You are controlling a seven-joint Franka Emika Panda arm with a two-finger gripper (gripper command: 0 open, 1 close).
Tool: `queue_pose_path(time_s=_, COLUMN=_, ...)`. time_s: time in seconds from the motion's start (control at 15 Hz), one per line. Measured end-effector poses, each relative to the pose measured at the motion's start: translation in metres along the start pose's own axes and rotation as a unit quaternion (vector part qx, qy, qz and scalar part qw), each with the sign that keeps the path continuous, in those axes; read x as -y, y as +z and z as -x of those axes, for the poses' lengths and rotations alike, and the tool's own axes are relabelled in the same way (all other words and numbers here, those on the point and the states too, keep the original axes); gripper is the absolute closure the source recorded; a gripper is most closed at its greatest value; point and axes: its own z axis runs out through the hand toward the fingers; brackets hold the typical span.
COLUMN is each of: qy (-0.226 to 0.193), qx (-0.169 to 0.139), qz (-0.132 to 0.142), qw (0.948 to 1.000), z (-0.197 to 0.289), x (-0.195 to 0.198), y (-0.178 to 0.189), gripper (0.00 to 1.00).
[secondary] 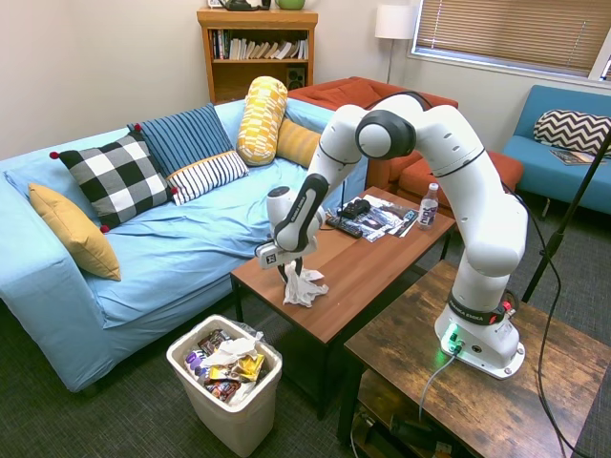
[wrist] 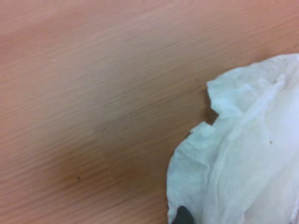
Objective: Throw the tissue in the trash bin
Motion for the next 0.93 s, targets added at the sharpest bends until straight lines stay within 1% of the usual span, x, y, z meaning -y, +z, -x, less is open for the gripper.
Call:
queue_pose_path(time_s=0.4, qy=-0.005, qx=0.005, qz=-0.009, qw=0.9999, z=-0.007, x=0.002, y=-0.006, gripper=1.0)
queue_pose_path(time_s=0.53, qy=-0.012, qx=0.009, qz=-0.017, qw=0.9997, z=-0.004, x=0.005, y=-0.015, gripper=1.0)
queue_pose_path(time_s=0.67, qy=-0.028, qx=0.014, qz=-0.037, qw=0.9988, z=0.005, x=0.008, y=-0.042, gripper=1.0)
queue_pose_path(time_s=0.8, qy=-0.056, qx=0.012, qz=-0.056, qw=0.9968, z=0.028, x=0.008, y=-0.08, gripper=1.0)
queue_pose_path(time_s=0.93, qy=-0.109, qx=-0.003, qz=-0.065, qw=0.9919, z=0.076, x=0.012, y=-0.117, gripper=1.0)
